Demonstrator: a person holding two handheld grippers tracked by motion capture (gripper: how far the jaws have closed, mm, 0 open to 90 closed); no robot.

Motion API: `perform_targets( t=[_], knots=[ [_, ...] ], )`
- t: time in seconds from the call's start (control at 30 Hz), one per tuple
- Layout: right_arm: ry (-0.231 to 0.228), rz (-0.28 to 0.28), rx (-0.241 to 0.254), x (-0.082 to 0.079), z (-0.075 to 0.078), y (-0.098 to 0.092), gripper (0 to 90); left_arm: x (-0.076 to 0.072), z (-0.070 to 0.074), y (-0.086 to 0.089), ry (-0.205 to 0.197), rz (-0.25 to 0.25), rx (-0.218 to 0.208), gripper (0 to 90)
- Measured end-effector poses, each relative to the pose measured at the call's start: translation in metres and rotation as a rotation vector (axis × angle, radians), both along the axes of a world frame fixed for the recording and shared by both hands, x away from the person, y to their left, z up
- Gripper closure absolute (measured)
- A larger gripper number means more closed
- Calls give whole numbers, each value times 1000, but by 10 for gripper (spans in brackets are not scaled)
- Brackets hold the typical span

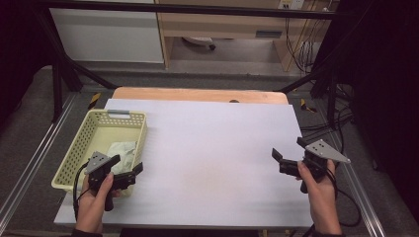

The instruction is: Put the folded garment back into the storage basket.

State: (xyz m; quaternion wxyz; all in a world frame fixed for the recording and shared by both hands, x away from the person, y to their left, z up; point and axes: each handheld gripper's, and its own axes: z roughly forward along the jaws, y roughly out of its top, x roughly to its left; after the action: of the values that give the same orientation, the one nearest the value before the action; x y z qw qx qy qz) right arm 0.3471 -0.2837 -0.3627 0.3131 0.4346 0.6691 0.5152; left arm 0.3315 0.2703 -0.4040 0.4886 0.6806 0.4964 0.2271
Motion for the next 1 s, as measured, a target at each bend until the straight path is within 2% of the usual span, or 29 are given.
perform_targets(
  t=[0.3, 0.43, 0.53, 0.83, 1.0],
  knots=[
    [51, 3, -31, -18, -31, -1, 22, 0, 0, -1, -3, 1, 5, 68],
    [57, 3, -1, -24, -37, -4, 23, 0, 0, -1, -4, 0, 5, 68],
    [67, 9, 2, -27, -41, -3, 23, 0, 0, -2, -5, -6, 10, 69],
    [112, 62, 0, -30, -54, 8, 24, -1, 0, -2, -7, -7, 10, 69],
    [140, 110, -16, -32, -61, 19, 24, -1, 0, -2, -7, -8, 11, 69]
  ],
)
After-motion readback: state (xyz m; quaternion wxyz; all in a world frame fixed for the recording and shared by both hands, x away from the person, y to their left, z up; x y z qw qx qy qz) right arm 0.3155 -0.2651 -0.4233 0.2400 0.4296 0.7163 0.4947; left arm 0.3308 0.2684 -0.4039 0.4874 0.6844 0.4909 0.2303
